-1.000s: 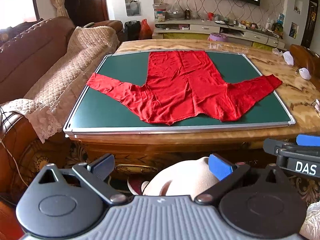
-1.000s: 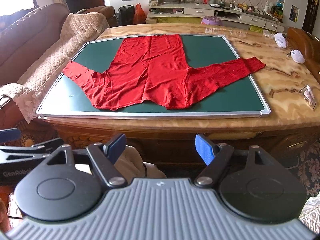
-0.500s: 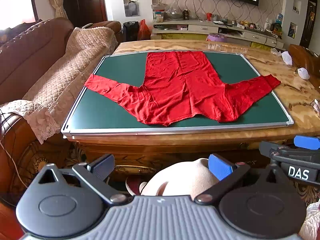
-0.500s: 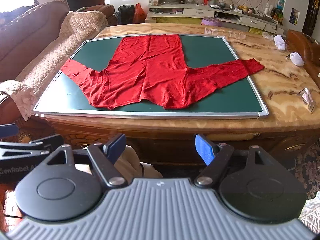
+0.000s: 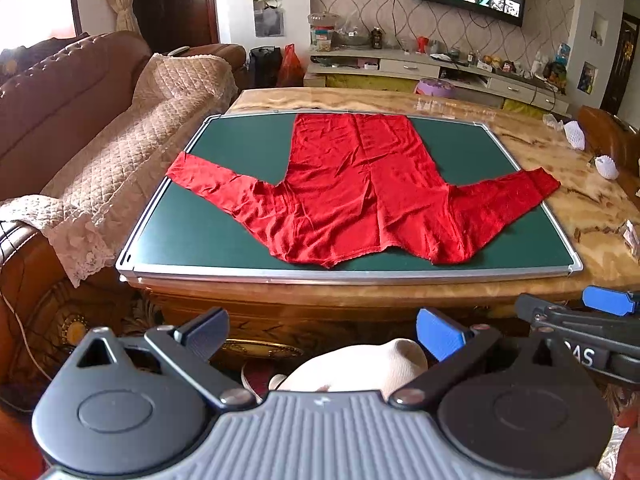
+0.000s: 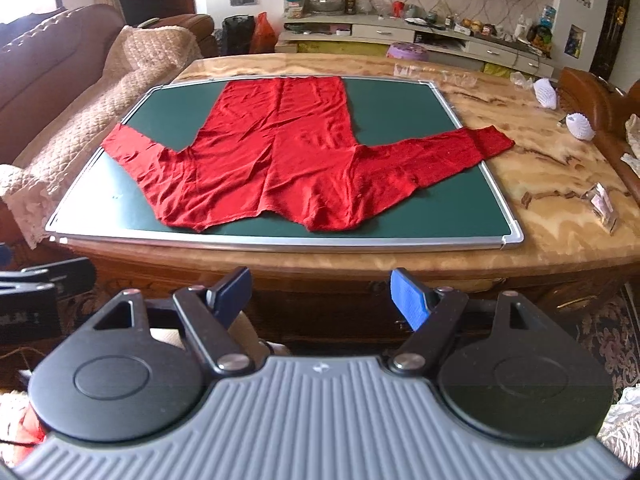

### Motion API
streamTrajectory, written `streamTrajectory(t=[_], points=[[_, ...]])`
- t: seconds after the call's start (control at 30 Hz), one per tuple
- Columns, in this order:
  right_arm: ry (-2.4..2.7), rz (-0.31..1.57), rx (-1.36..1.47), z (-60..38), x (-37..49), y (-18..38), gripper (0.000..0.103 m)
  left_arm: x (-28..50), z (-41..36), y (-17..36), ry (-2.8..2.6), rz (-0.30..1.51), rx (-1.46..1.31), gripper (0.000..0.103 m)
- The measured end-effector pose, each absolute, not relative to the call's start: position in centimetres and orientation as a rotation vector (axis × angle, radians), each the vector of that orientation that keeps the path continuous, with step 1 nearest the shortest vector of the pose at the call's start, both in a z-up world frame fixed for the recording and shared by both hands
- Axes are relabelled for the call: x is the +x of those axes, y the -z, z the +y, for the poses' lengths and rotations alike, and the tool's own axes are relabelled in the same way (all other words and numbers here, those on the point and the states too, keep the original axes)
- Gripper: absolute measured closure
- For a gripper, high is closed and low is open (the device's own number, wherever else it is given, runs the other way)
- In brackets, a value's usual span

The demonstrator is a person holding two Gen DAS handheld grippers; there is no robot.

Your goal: Fold clothes

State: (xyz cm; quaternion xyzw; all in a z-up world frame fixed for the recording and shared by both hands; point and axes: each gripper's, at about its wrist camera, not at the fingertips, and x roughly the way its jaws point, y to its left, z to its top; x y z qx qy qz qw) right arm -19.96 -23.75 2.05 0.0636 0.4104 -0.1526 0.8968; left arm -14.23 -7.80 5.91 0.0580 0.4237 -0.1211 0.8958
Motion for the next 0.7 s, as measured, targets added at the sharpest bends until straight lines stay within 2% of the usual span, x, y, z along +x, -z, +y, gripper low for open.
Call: streamTrajectory(t=[0.7], points=[[0.319,0.840,0.135,-25.0,-18.3,-1.5,0.019,-12.7,-9.1,-4.4,0.253,0.910,0.119,0.000]])
